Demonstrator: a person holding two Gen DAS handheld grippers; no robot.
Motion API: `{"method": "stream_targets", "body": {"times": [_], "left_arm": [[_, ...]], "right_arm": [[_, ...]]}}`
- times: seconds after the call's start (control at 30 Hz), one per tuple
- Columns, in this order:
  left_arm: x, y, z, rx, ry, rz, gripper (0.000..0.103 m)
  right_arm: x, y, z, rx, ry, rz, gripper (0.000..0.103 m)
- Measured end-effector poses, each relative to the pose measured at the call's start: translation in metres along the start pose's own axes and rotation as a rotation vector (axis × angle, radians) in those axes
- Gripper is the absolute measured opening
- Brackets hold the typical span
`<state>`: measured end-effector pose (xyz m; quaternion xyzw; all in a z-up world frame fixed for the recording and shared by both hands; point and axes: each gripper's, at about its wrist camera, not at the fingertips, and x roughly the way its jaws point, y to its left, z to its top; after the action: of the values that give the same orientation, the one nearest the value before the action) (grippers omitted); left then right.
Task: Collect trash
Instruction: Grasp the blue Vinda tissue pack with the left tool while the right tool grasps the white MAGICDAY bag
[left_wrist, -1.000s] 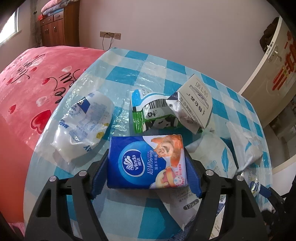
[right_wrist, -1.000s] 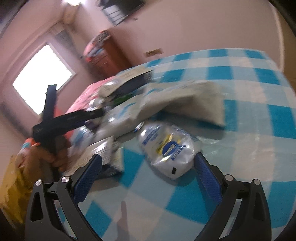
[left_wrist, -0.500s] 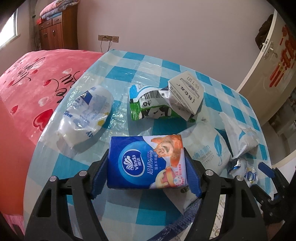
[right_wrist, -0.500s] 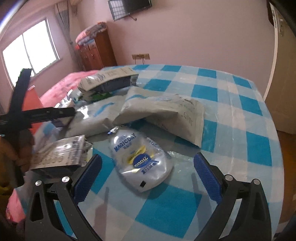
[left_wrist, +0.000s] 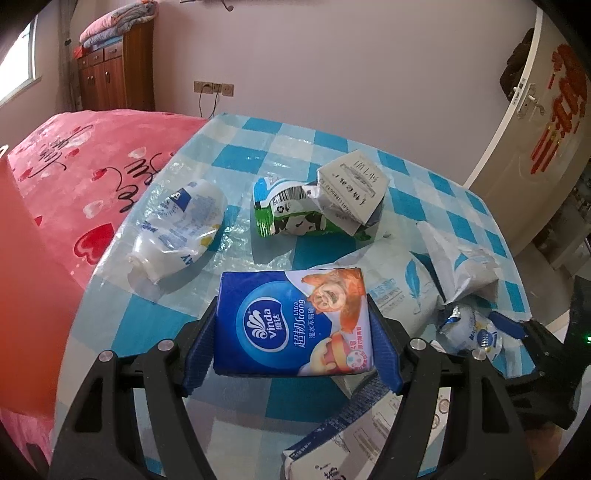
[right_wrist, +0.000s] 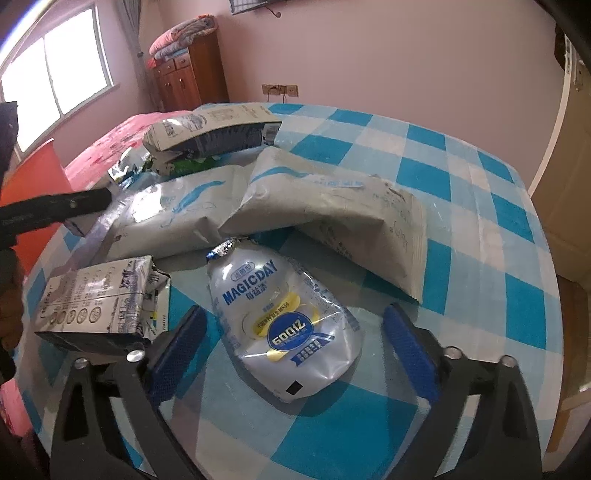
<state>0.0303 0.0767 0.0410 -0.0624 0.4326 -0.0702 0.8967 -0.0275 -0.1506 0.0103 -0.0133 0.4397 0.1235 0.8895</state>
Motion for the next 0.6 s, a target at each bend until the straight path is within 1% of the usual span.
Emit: {"method": "stream_targets", "body": {"times": [0.1, 0.37, 0.6], "left_arm": [[-0.006, 0.000, 0.000, 0.002, -0.012, -0.006, 0.073], [-0.012, 0.003, -0.007, 0.005, -0.020, -0.010, 0.073], [-0.021, 0.000, -0.015, 0.026, -0.040, -0.030, 0.073]], "right_arm": [[0.000, 0.004, 0.000, -0.015, -0.004, -0.022, 0.079], [-0.005, 0.003, -0.002, -0.015, -0.012, -0.013, 0.075], [-0.013, 0.005, -0.007, -0.010, -0.032, -0.016, 0.073]]}}
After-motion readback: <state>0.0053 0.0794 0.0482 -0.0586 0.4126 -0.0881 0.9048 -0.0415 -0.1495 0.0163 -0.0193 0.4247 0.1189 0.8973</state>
